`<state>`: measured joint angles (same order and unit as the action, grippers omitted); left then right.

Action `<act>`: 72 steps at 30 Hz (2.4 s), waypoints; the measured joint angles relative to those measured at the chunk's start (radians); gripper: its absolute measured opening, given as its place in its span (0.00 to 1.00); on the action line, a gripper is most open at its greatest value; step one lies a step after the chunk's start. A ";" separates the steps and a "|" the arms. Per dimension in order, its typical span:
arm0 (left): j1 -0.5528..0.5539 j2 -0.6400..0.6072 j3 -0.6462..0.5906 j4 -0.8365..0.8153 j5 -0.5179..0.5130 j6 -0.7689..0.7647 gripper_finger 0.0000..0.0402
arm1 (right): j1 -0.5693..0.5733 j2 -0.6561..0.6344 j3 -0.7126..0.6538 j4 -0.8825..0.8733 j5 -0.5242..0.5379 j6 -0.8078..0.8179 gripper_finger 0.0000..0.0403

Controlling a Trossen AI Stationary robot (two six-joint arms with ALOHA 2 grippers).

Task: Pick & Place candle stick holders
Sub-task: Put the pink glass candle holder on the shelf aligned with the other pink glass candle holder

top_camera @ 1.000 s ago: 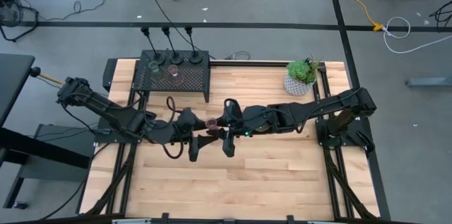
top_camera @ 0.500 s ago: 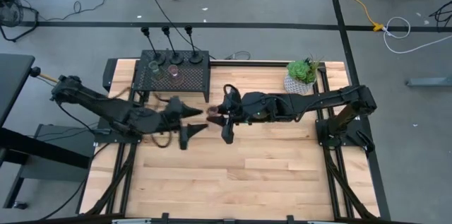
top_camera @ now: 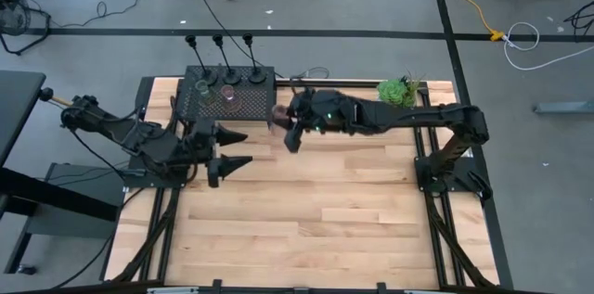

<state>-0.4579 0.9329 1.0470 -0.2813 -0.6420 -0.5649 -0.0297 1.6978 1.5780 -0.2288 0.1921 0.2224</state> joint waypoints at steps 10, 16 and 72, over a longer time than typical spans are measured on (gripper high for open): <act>-0.004 0.010 0.000 0.009 -0.002 0.001 0.90 | -0.185 0.097 0.000 0.191 -0.099 0.012 0.28; -0.004 0.009 0.000 0.021 -0.009 0.009 0.90 | -0.223 0.195 -0.001 0.304 -0.151 0.047 0.28; -0.004 0.048 0.002 0.020 0.003 0.007 0.90 | -0.275 0.468 -0.001 0.663 -0.087 0.105 0.31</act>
<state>-0.4622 0.9809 1.0485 -0.2616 -0.6391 -0.5578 -0.3046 2.1654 1.5772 0.4346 0.1050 0.3279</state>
